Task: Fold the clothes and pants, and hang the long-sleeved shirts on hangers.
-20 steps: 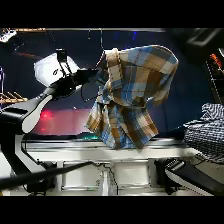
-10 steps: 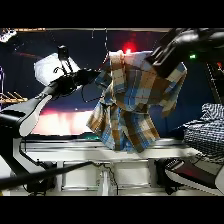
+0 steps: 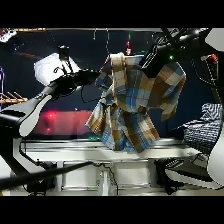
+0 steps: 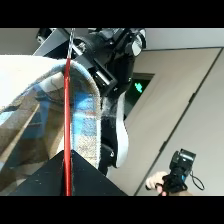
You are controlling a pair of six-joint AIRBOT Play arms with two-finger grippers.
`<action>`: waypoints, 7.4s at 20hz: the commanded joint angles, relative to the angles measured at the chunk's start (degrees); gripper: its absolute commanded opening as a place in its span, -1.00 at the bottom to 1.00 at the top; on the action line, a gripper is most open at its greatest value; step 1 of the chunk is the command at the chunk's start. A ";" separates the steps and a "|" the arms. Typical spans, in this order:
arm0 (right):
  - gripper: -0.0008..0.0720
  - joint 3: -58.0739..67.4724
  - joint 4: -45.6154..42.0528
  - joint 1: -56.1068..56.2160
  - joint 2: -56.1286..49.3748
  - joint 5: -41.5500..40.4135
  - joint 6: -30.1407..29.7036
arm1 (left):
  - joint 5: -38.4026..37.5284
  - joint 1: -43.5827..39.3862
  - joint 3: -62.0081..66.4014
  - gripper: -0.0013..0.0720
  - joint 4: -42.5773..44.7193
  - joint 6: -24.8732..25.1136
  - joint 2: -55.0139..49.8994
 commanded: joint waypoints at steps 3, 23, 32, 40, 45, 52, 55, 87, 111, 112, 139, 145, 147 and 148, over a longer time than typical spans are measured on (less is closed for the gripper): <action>-0.89 -0.15 0.68 -0.22 -0.02 -1.79 -6.51 | 1.29 -0.09 0.04 0.43 -3.21 -0.39 -0.02; -0.90 -0.15 2.25 -0.13 9.90 1.01 -3.58 | 64.63 10.43 -0.42 -0.75 32.28 -13.25 29.81; -0.90 -0.15 2.56 -0.13 9.90 1.01 -2.38 | 55.32 0.94 -34.62 0.60 4.15 -3.85 28.37; -0.90 -0.15 5.51 -0.13 9.90 1.16 1.64 | 41.05 -7.48 -28.09 0.70 -11.13 5.05 13.75; -0.90 -0.15 5.55 -0.13 9.90 1.84 2.89 | 41.44 -10.97 -21.22 -0.77 -11.13 9.35 12.63; -0.90 -0.15 5.51 -0.13 9.99 8.37 4.79 | 49.35 -2.51 -20.79 -0.92 -12.79 8.81 11.52; -0.90 -0.15 4.94 -0.13 9.97 8.52 5.35 | 47.89 2.14 -20.79 -0.92 -12.57 6.82 11.52; -0.90 -0.13 -28.85 -0.20 17.07 -12.70 33.18 | 22.43 -8.57 -20.74 -0.07 18.60 0.02 31.26; -0.90 -0.13 -47.21 -61.33 16.04 -32.24 76.98 | 40.41 -9.25 -20.81 -0.07 53.18 -22.51 51.10; -0.90 -0.13 -45.53 -63.08 15.63 -32.92 77.33 | 40.50 -9.25 -20.81 -0.07 53.57 -22.58 51.10; -0.28 0.26 -28.57 -79.36 17.20 -56.65 74.34 | 40.79 -9.25 -20.79 -0.07 59.19 -29.29 51.15; 0.20 0.26 -1.86 -70.95 21.92 -69.29 73.88 | 47.15 -8.15 -19.45 0.05 57.20 -29.33 51.23; 0.20 0.26 9.62 -62.38 22.34 -60.28 64.22 | 47.28 -5.05 -15.02 0.04 61.24 -33.05 51.23; 0.19 0.24 14.19 -57.55 22.03 -54.53 54.90 | 47.39 -3.19 -11.74 0.04 64.63 -35.74 51.23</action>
